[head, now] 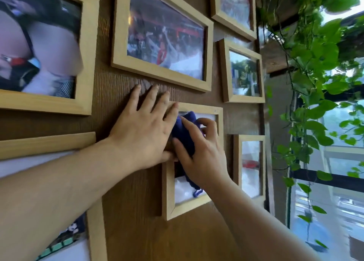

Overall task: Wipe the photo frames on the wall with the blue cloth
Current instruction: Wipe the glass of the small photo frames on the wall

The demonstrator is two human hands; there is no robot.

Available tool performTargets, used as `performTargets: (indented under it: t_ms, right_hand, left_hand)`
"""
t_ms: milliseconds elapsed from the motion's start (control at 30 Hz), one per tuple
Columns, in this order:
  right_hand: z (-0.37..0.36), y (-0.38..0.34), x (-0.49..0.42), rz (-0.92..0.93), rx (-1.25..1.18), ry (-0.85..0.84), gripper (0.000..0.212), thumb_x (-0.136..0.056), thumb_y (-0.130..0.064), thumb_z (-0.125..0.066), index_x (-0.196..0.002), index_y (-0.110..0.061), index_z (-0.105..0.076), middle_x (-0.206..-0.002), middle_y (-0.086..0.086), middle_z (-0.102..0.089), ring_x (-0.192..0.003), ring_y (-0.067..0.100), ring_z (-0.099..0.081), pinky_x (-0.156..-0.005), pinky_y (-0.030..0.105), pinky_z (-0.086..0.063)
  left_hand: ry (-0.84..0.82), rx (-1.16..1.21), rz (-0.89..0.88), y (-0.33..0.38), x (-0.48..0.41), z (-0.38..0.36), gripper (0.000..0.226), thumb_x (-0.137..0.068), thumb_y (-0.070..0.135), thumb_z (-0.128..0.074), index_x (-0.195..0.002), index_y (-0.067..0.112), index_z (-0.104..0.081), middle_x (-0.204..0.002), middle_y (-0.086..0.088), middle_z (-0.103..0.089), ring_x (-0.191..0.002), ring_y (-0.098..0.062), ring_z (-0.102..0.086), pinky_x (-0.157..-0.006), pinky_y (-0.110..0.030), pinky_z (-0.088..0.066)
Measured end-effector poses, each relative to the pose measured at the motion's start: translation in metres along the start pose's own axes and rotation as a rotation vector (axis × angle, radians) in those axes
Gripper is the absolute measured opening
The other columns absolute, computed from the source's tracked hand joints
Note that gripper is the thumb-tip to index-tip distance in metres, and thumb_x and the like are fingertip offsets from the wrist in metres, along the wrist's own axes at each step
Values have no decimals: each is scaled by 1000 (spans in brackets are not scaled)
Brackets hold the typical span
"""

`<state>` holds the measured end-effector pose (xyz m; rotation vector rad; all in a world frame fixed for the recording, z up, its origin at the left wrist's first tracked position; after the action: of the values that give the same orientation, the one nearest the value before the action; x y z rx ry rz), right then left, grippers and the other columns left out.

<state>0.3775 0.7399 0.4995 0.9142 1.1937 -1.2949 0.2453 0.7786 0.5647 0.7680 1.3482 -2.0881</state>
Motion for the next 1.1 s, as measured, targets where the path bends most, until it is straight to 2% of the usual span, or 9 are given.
performTargets:
  t_ms: [67, 133, 333, 467, 600, 700, 833, 1000, 1100]
  right_hand:
    - [1, 5, 1, 61, 28, 14, 47, -91, -56, -37, -134, -36, -40, -130, 1, -37, -101, 18, -53, -60, 27, -46]
    - [5, 21, 2, 115, 95, 13, 44, -92, -50, -43, -132, -33, -44, -128, 3, -40, -90, 16, -55, -54, 25, -41]
    - [15, 76, 5, -77, 43, 58, 39, -88, -34, -59, -125, -29, -48, -119, 3, -48, -85, 27, -57, -54, 36, -49]
    - [9, 51, 5, 59, -44, 64, 37, -87, -37, -55, -122, -26, -51, -121, 4, -49, -87, 19, -56, -53, 28, -44]
    - [1, 33, 9, 189, -70, 12, 37, -88, -38, -53, -123, -26, -52, -121, 7, -49, -83, 19, -57, -51, 29, -50]
    - [7, 50, 12, 98, -10, 32, 35, -87, -33, -60, -121, -23, -58, -118, 7, -53, -80, 21, -58, -48, 30, -47]
    - [12, 63, 27, -42, 8, 46, 36, -86, -30, -63, -120, -20, -60, -117, 7, -54, -81, 23, -59, -48, 36, -51]
    - [2, 32, 54, 229, -10, -96, 38, -88, -35, -56, -124, -24, -52, -121, 7, -52, -86, 19, -57, -54, 27, -51]
    - [3, 41, 62, 211, 41, -95, 36, -88, -33, -56, -122, -23, -55, -118, 10, -55, -87, 22, -58, -48, 31, -50]
  left_hand:
    - [4, 13, 20, -3, 3, 0, 109, -67, 83, -30, -147, 19, 6, -159, -17, -4, -145, -35, 4, -116, -58, -2]
    - [-2, 12, 27, -4, 5, 2, 110, -62, 86, -21, -146, 21, 6, -159, -16, -7, -146, -33, 3, -117, -56, -1]
    - [-28, -29, 40, -3, 4, 2, 111, -61, 89, -9, -147, 20, 3, -159, -16, -12, -146, -31, 1, -117, -56, -2]
    - [-32, -41, 32, -3, 5, 2, 108, -64, 88, -14, -147, 20, -2, -158, -17, -17, -146, -32, -4, -118, -56, -5]
    - [-42, -48, 22, -4, 5, 2, 109, -65, 88, -17, -148, 20, -4, -157, -17, -18, -146, -32, -4, -118, -56, -6]
    - [-38, -38, 26, -4, 6, 2, 108, -64, 88, -12, -147, 20, 2, -158, -17, -16, -146, -32, -3, -117, -57, -6]
    - [-29, -20, 18, -5, 6, 1, 106, -65, 88, -12, -145, 21, 9, -159, -17, -11, -146, -31, 2, -117, -57, -3]
    - [-27, -25, 14, -4, 6, 1, 108, -64, 87, -10, -146, 19, 8, -159, -18, -10, -146, -33, 1, -117, -57, -5]
    - [-33, -25, 16, -4, 6, 1, 110, -64, 86, -12, -147, 18, 5, -158, -19, -10, -146, -34, 1, -117, -58, -5]
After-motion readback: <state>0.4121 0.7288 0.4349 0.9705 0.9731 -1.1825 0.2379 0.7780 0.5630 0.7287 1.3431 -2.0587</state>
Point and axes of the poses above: each hand's wrist, its own x-axis away from the middle knuckle, its own z-axis out of the back of the hand, y = z × x, the point moved 3 cm from there along -x, towards the middle knuckle
